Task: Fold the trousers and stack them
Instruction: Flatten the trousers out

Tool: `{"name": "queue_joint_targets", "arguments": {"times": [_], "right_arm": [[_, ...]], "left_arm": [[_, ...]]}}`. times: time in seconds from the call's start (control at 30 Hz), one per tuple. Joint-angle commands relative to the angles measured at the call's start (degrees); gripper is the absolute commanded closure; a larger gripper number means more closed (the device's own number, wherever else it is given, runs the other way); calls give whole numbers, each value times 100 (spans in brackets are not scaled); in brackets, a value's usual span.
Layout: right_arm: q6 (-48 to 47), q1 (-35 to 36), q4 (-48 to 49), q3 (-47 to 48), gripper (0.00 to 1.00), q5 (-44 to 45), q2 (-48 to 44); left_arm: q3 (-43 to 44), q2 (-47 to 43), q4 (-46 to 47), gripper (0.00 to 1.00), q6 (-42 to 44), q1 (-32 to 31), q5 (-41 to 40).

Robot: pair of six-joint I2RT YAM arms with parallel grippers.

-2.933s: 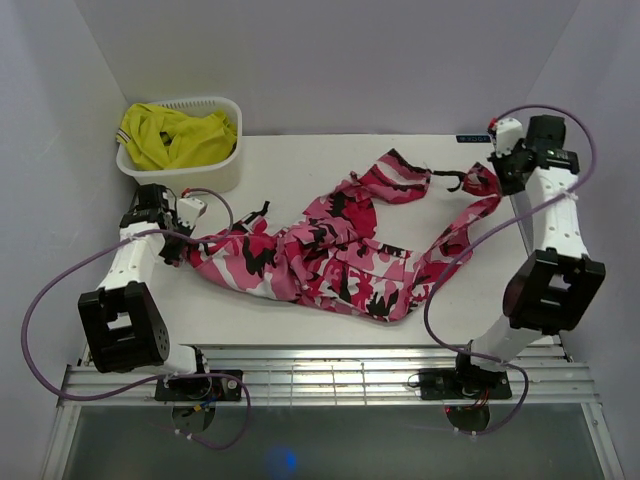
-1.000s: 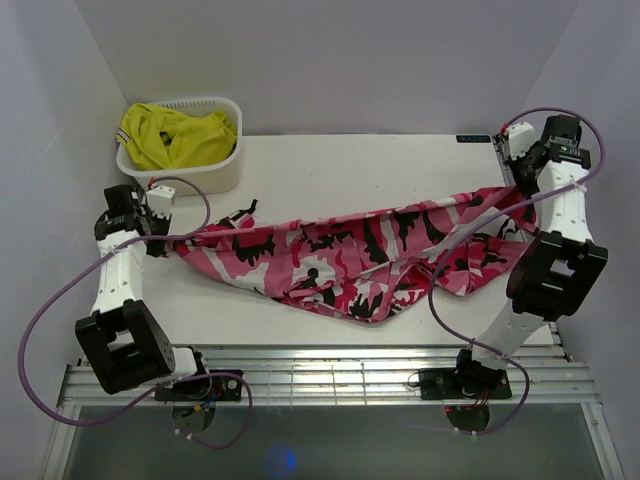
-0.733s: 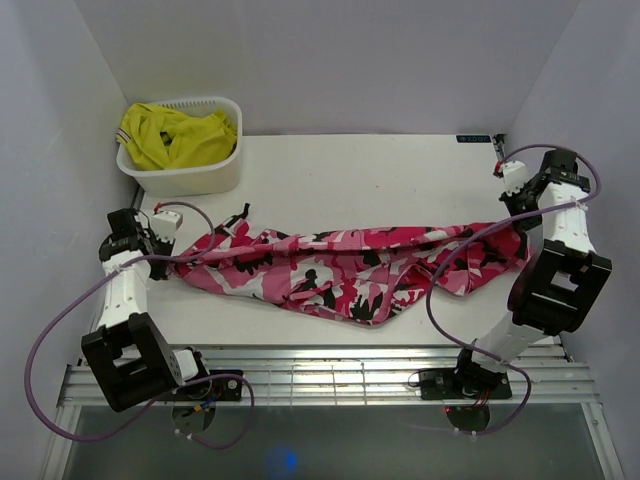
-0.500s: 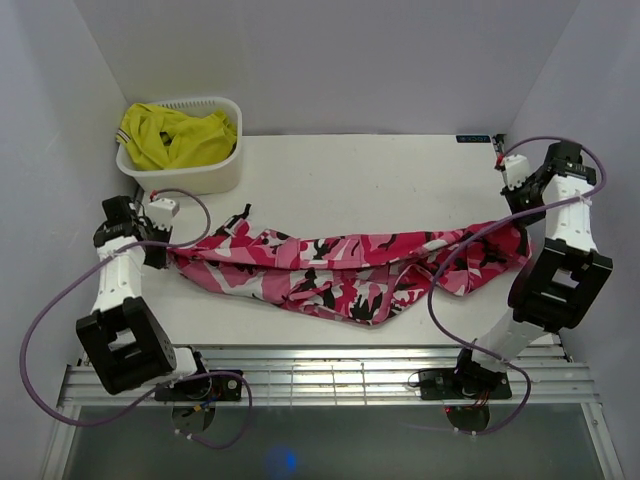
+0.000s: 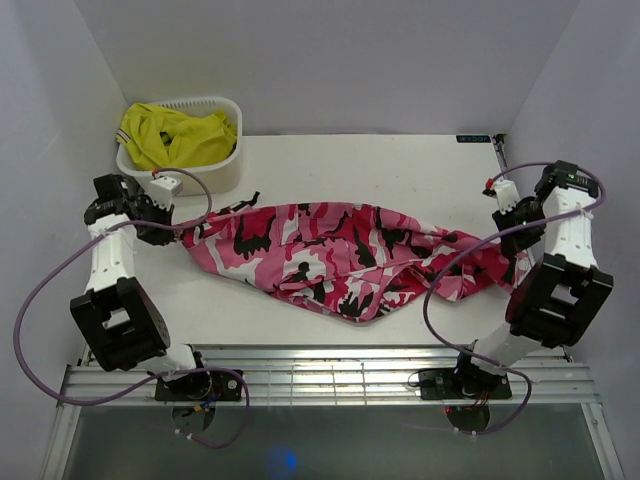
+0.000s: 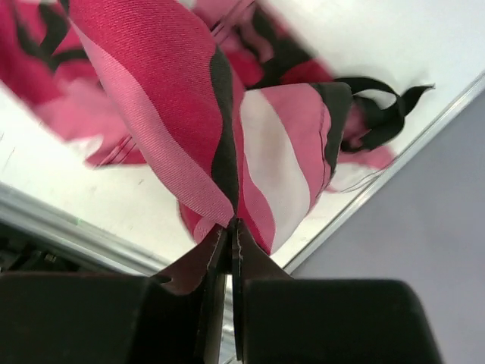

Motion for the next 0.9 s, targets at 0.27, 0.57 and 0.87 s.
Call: {"name": "queue_joint_targets", "arguments": {"times": [0.27, 0.57, 0.87], "right_arm": [[-389, 3, 1164, -2508, 92, 1070, -250], [106, -6, 1245, -848, 92, 931, 641], [0, -234, 1157, 498, 92, 624, -440]], "left_arm": [[-1102, -44, -67, 100, 519, -939, -259], [-593, -14, 505, 100, -449, -818, -568], [347, -2008, 488, 100, -801, 9, -769]]}}
